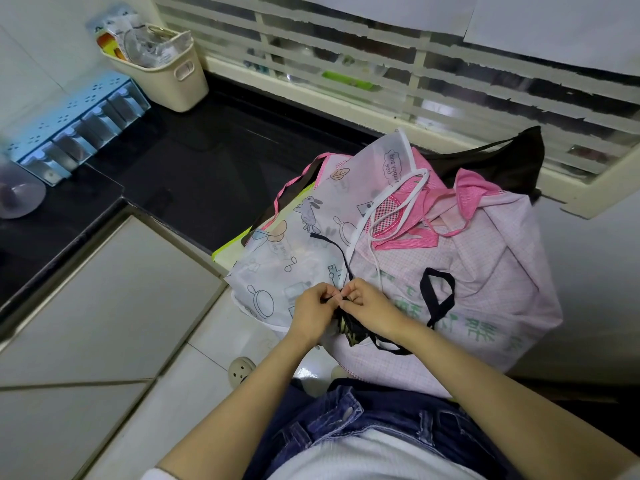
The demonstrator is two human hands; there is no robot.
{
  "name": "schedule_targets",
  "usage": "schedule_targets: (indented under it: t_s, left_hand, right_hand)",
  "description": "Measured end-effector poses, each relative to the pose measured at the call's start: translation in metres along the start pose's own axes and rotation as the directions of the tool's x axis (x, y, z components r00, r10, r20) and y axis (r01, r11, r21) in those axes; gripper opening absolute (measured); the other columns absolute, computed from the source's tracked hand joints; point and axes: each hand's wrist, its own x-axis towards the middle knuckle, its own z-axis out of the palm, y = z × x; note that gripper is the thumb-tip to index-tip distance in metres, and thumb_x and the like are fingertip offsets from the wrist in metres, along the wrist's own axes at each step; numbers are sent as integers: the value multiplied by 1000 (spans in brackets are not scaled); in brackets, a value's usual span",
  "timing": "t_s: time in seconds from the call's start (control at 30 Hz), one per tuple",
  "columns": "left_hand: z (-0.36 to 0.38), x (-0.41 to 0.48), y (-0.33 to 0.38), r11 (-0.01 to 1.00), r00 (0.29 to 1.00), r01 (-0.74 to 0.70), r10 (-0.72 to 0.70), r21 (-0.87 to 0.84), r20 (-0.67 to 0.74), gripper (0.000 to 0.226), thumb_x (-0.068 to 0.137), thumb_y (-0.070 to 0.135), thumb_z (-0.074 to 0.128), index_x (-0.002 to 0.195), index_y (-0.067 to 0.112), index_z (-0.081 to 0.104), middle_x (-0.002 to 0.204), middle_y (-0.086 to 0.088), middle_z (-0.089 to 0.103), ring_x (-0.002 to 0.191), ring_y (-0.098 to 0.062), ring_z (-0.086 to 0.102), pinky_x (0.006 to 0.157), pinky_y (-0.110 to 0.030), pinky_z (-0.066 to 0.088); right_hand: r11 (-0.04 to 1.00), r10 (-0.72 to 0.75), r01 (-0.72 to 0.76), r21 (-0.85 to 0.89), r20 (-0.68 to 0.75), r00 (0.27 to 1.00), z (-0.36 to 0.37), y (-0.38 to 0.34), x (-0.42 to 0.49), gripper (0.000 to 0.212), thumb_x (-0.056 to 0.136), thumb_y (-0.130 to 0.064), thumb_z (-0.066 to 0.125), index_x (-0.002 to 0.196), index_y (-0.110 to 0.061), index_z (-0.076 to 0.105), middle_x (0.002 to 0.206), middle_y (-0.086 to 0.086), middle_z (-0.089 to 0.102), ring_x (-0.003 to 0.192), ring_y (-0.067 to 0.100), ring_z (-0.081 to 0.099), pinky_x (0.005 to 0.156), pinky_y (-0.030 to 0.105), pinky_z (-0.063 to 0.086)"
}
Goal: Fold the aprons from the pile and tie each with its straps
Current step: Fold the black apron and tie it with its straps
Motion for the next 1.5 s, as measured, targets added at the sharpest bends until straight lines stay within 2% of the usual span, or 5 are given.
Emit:
schedule_targets:
  t_s: [0.33, 0.47, 0.8, 1.13, 1.5]
  left_hand:
    - [1, 1, -1, 997, 998, 64, -63, -44, 8, 9, 91, 5, 56, 83, 10, 59, 69, 5, 56, 64, -8, 50, 58, -9, 39]
    - [1, 1, 3, 998, 998, 50, -49, -32, 44, 14, 92, 5, 54, 80, 13, 57, 68, 6, 55, 61, -5, 49, 54, -7, 38]
    - [2, 10, 12, 995, 992, 64, -55, -77, 112, 23, 89, 24, 65, 67, 20, 60, 74, -2, 63, 71, -14, 57, 71, -23, 47]
    - [0, 12, 9, 995, 994, 96, -95, 0, 57, 29, 88, 3, 59, 65, 21, 58, 65, 6, 59, 67, -13, 55, 74, -26, 46]
    - [-4, 6, 9, 993, 997, 3, -11, 115, 70, 27, 88, -1, 56, 66, 14, 56, 57, 5, 55, 39, 1, 49, 49, -7, 39]
  right_hand:
    - [991, -62, 63, -122, 5, 998, -14, -5, -9, 25, 93, 0, 44, 113, -9, 56, 102, 6, 63, 101, 17, 59, 81, 18, 47]
    - [999, 30, -34, 32, 93, 995, -17, -5, -7, 30, 89, 5, 48, 116, -10, 51, 101, 4, 56, 93, 10, 54, 67, 2, 43]
    - [952, -184, 173, -253, -21, 983, -10, -1, -9, 12, 90, -4, 51, 95, -12, 44, 66, -10, 40, 55, 2, 37, 52, 14, 36]
    - [887, -295, 214, -409, -147, 944, -17, 2, -9, 19, 89, -4, 53, 101, -12, 65, 91, 5, 69, 84, 18, 65, 79, 35, 54]
    - [458, -283, 149, -876, 16, 959, -36, -7, -4, 30, 89, 5, 41, 115, -7, 52, 109, 11, 54, 100, 28, 54, 72, 31, 38]
